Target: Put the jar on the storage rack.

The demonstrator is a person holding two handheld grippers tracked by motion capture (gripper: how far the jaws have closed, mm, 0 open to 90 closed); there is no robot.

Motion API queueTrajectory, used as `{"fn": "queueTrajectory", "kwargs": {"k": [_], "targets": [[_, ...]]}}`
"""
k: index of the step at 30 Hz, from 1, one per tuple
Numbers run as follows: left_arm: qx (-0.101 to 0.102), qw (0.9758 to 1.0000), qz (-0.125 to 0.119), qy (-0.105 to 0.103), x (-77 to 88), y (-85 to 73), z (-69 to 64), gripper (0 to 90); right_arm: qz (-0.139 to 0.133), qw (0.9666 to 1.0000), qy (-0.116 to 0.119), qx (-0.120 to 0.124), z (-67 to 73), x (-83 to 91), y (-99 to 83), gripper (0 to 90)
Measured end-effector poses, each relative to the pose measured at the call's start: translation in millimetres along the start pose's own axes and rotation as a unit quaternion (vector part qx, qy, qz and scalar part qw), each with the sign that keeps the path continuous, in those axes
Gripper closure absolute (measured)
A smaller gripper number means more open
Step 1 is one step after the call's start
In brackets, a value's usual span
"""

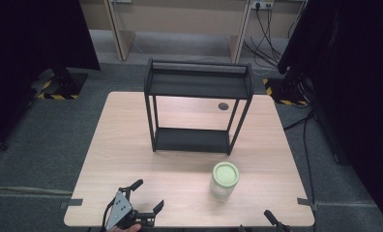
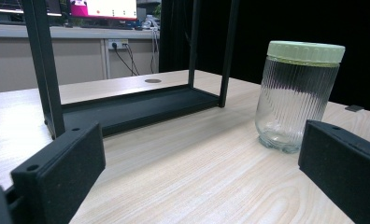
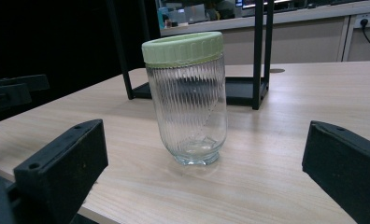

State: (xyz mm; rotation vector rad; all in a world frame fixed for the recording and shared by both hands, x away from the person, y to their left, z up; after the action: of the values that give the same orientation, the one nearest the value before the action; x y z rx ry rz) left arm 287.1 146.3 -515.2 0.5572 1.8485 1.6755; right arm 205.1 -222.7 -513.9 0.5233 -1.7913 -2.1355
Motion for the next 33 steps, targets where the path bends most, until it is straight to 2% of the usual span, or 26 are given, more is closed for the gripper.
{"fn": "queueTrajectory", "kwargs": {"k": [12, 19, 33], "targets": [[-0.001, 1.0000, 0.001, -0.001, -0.4, -0.3, -0.5, 0.0, 0.003, 0.9998, -0.001, 0.017, -0.5, -7.3, -1.1, 0.6], [0.000, 1.0000, 0.001, -0.001, -0.8, -0.8, -0.4, 0.0, 0.004, 0.9999, -0.004, 0.016, -1.0, -10.5, -2.5, 0.7], [0.000, 1.0000, 0.004, -0.003, -1.8, -2.0, -1.2, 0.0, 0.009, 0.9994, -0.013, 0.030, -3.3, -22.9, -5.0, 0.7]]}}
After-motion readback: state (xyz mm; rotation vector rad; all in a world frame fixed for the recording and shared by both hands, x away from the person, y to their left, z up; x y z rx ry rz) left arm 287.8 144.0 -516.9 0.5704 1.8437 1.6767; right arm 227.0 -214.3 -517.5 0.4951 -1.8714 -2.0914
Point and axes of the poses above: each handheld gripper's, and its own axes: x roughly backward along the jaws, y roughly out of its top, z roughly to its left, the point moved 5 cm from there along -x, roughly forward along the jaws, and after that the axes turned 12 degrees about -z, right-handed, at the moved point
